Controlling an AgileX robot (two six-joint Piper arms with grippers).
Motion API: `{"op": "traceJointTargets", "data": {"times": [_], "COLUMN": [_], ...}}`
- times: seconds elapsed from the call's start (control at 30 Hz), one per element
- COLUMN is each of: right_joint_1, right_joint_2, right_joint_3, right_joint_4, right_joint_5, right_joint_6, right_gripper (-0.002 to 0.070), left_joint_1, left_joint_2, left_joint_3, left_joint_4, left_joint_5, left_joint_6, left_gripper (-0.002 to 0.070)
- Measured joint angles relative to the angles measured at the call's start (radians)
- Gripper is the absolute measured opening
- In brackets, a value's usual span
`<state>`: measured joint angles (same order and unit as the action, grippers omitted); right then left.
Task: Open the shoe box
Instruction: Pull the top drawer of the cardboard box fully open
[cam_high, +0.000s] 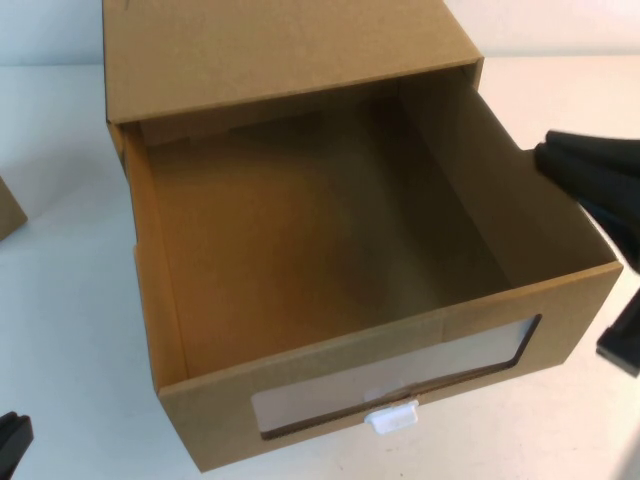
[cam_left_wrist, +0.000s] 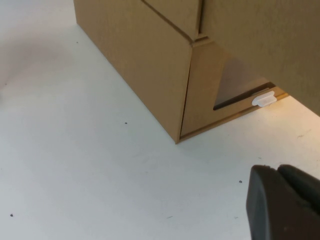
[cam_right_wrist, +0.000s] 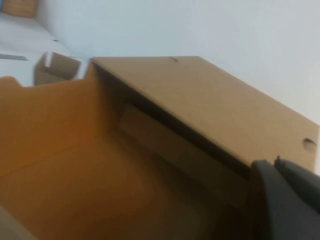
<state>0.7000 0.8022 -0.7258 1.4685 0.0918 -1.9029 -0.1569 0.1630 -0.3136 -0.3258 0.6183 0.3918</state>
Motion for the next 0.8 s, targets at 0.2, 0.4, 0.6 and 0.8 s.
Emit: {"op": "traceJointTargets", "data": {"times": [0.2,0.4,0.6,0.8], "right_joint_1": [0.000,0.000,0.000,-0.124], "right_joint_2": [-0.001,-0.005,-0.091,-0.257], "right_joint_3": [0.000,0.015,0.115,0.316], "right_joint_4": [0.000,0.020,-0.174,-0.565], "right_joint_5": [-0.081,-0.082,-0.288,-0.372], "right_joint_6": [0.000,0.000,0.247,0.779], "right_gripper": [-0.0018,-0.0018,-0.0018,-0.0018], "left_joint_1": [0.000,0.000,0.000,0.000], "left_joint_2": [0.000,0.000,0.000,0.000], "left_joint_3": [0.000,0.000,0.000,0.000], "left_joint_4": [0.000,0.000,0.000,0.000], "left_joint_5": [0.000,0.000,0.000,0.000], "left_joint_6": [0.000,0.000,-0.002,-0.002], "left_gripper": [-0.0006,-0.0006,-0.0006,-0.0006]}}
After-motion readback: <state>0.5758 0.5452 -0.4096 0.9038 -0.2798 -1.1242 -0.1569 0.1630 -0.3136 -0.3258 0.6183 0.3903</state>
